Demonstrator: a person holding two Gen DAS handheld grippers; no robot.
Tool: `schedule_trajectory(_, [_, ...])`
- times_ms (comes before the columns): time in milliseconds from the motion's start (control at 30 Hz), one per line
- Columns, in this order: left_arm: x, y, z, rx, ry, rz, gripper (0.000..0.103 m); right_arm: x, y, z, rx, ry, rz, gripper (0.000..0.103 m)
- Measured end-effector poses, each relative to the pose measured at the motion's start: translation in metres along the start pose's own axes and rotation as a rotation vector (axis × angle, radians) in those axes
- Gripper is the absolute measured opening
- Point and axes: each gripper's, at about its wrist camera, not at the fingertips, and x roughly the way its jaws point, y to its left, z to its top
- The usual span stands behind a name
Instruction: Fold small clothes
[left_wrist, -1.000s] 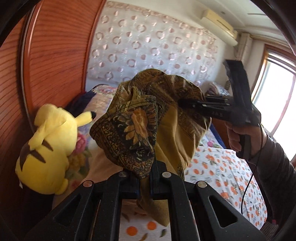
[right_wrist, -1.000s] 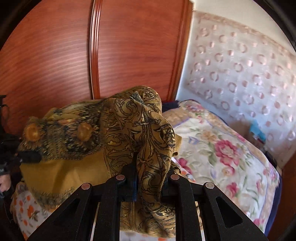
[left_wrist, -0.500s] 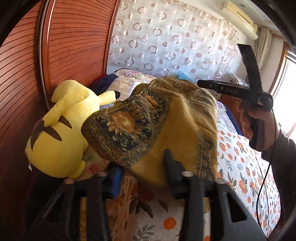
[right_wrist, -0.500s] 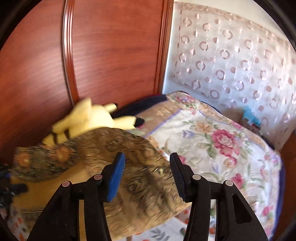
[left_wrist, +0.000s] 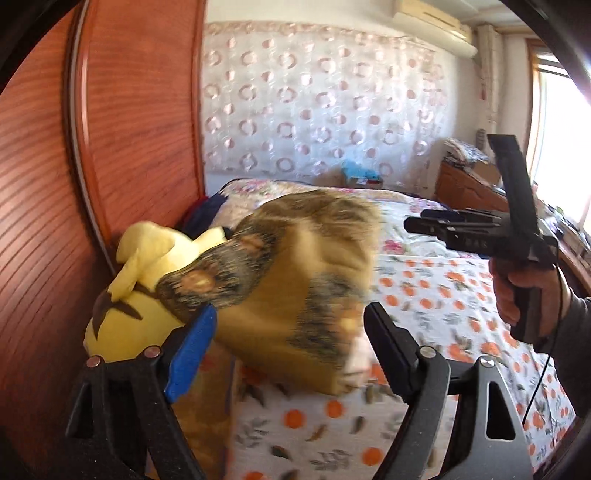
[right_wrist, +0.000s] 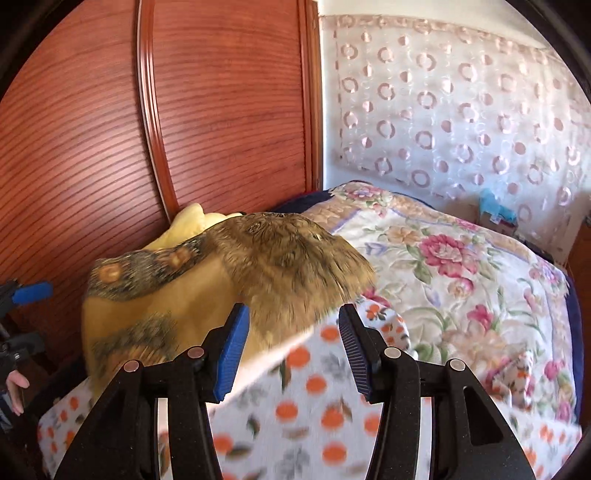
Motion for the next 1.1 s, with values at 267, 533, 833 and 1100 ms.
schedule_trajectory(267, [-0.042,-0.073,0.002,0.069,-0.052,-0.06,0.082,-0.128,0.021,-0.055,0.032,-0.073,-0.055,0.062])
schedule_trajectory(533, [-0.077,-0.139,-0.006,0.127,-0.086,-0.091,0.082,-0.22,0.028,-0.102,0.118,-0.126,-0.184,0.074])
schedule_trajectory(833, [-0.102,-0.181,-0.014,0.155,-0.113,-0.128,0.082,-0.292,0.042,-0.136,0.198,-0.185,-0.343,0.075])
schedule_trajectory(1100, [-0.132,-0.201,-0.015,0.159,-0.159,-0.144,0.082,-0.335,0.073,-0.147,0.221,-0.259,-0.431,0.075])
